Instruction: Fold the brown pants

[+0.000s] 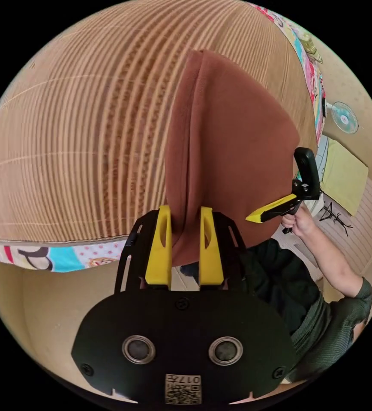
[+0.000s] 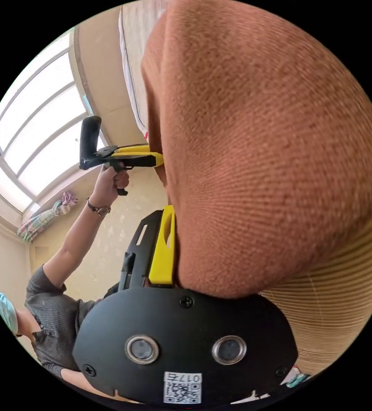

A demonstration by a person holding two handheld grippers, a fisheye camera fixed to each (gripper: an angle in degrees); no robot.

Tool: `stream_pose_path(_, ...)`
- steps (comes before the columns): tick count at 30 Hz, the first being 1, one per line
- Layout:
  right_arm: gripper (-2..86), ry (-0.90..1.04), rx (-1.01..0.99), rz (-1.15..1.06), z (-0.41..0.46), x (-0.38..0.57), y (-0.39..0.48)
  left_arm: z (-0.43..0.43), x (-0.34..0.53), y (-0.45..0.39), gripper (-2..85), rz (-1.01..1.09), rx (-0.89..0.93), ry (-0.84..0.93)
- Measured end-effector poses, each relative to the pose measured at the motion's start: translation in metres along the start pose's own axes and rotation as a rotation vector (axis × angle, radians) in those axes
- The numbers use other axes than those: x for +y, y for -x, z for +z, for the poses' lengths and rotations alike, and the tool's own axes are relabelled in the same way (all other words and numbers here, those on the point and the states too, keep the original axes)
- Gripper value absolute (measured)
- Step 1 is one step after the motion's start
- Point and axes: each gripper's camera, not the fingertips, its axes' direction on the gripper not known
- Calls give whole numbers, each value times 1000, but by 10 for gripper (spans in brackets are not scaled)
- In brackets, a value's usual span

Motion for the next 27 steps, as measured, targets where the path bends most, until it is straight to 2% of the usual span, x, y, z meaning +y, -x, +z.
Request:
stream_pose_path(3,76,61,68,-102,32,-78,81,-73,38,67,68,-141,-198,-125)
stream_pose_path(5,102,101,101,-177,53,-116,135,-142,89,120,51,-315,-291,-305)
stream_pose_path(7,117,126,210,-140,71,-148,177,-181,132,153,69,-427,-250,-437)
stream_pose_path(10,109,133,279,-88,77,-153,181,-195,183,180,92,-493,-123,-570)
stream_pose_path(12,81,144,232,-91,73,-139,161,-174,192,177,102,-460,-37,-595)
stream_pose_path(14,47,158,120,-98,65,-113,129,-121,182,148,109,-333,80,-597)
stream_pose_path(18,22,153,-158,25,22,-13,24,-7,138,79,100,-157,234,-511)
stream_pose_path(19,18,115,-209,83,3,23,-3,34,121,60,87,-198,190,-441)
stream_pose_path(21,14,29,-228,202,-29,78,-36,80,105,40,62,-326,-20,-364)
stream_pose_path(23,10,-64,-207,296,-61,129,-55,107,105,14,47,-415,-141,-417)
stream_pose_path(27,6,-371,-215,365,-119,222,-48,116,139,-24,39,-443,-52,-615)
